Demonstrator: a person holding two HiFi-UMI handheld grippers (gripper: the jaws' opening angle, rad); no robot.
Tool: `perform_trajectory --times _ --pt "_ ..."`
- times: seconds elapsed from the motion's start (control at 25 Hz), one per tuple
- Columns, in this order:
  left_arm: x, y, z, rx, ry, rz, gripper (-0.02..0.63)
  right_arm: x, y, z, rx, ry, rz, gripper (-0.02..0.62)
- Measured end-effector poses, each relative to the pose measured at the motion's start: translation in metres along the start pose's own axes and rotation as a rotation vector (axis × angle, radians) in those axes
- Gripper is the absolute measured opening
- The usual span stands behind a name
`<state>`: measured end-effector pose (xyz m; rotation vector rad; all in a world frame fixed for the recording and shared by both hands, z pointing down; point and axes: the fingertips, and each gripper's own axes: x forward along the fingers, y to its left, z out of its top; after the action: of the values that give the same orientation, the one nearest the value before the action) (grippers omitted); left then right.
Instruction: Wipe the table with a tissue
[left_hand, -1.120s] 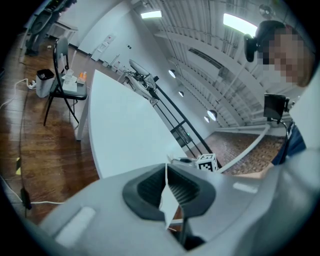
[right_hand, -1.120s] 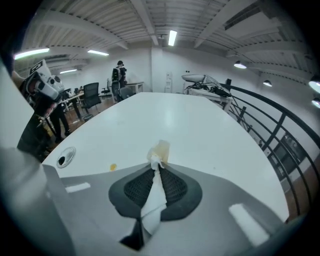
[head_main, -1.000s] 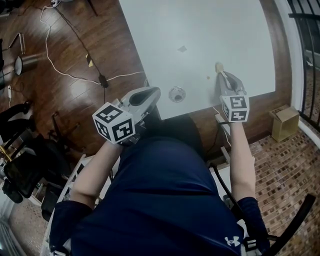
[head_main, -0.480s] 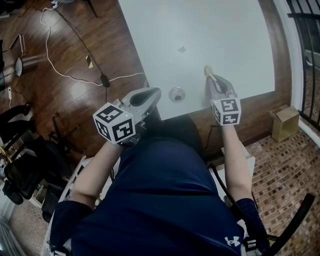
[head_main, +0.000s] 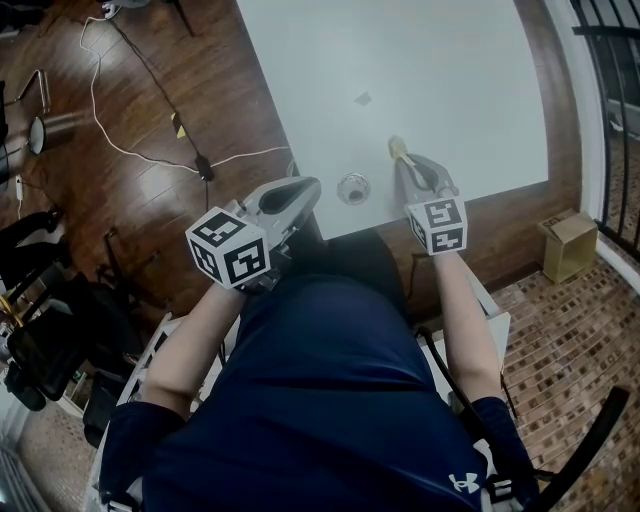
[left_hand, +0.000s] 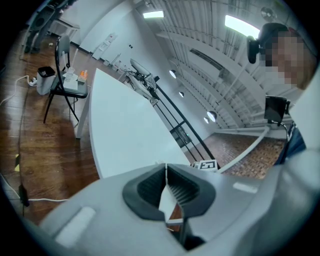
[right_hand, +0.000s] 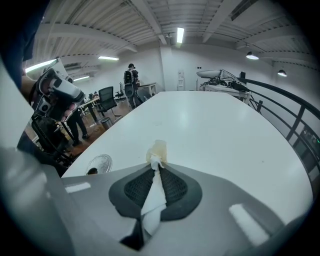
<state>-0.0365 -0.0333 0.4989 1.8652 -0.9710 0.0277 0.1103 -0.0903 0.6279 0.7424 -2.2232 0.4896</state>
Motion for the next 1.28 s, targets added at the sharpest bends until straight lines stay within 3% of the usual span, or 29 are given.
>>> perform_trajectory --times 0.68,0.96,1.08,1.28 --pt "-0.001 0.003 -0.002 -0.010 0.006 -0.008 0.011 0.014 0.059 0.011 -0.039 0.038 0.097 0.015" --pt "-0.001 0.005 -0.002 -0.013 0.008 -0.009 0.009 0.017 0.062 0.011 -0.047 0.045 0.109 0.015" --pt "-0.001 0.004 0.000 -0.009 0.006 -0.010 0.011 0.013 0.059 0.015 -0.002 0.019 0.110 0.015" --pt "-0.004 0.003 0.009 0.014 -0.003 -0.013 0.011 -0.016 0.044 0.040 0.134 -0.110 0.076 0.015"
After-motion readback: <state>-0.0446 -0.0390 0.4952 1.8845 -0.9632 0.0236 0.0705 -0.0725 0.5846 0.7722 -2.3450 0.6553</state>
